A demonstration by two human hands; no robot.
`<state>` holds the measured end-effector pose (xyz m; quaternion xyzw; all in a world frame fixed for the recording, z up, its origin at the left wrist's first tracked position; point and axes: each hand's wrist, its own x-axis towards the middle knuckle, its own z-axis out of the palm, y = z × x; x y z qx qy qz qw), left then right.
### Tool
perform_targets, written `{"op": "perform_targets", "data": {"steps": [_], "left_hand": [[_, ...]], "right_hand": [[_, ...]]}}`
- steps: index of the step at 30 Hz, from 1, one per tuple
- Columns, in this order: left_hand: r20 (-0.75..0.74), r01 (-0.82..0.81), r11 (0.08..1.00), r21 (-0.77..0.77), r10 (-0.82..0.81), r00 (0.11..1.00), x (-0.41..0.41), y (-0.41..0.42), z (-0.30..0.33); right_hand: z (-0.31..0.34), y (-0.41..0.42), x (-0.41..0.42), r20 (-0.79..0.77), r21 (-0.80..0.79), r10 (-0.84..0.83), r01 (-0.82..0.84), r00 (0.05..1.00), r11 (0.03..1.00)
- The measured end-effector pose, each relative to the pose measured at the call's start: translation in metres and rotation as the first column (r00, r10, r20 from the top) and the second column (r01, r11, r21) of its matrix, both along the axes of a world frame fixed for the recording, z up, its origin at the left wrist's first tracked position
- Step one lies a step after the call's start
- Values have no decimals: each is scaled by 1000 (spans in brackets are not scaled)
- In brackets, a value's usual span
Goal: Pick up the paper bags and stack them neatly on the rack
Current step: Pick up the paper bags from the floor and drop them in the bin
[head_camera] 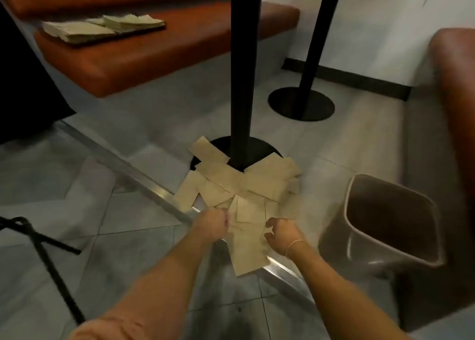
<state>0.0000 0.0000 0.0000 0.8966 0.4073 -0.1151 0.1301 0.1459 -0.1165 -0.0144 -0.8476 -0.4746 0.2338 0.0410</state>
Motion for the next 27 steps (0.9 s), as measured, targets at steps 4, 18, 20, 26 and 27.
{"op": "perform_targets", "data": {"steps": [4,18,20,26,27], "left_hand": [[-60,70,988,139,-62,996,17,9,-58],[-40,57,993,104,-53,998,34,25,-131],[-40,54,994,97,-51,998,42,30,-136],[-29,72,996,56,-71,997,63,45,-157],[-18,87,995,48,-86,996,66,47,-161]], "right_hand": [[-66,14,-1,34,-48,66,-65,997,997],[-179,8,-24,122,-215,274,-244,954,946],[-186,10,-22,137,-215,265,-233,954,948],[-195,16,-14,161,-215,305,-268,939,939],[-195,18,-12,155,-215,310,-274,938,937]]}}
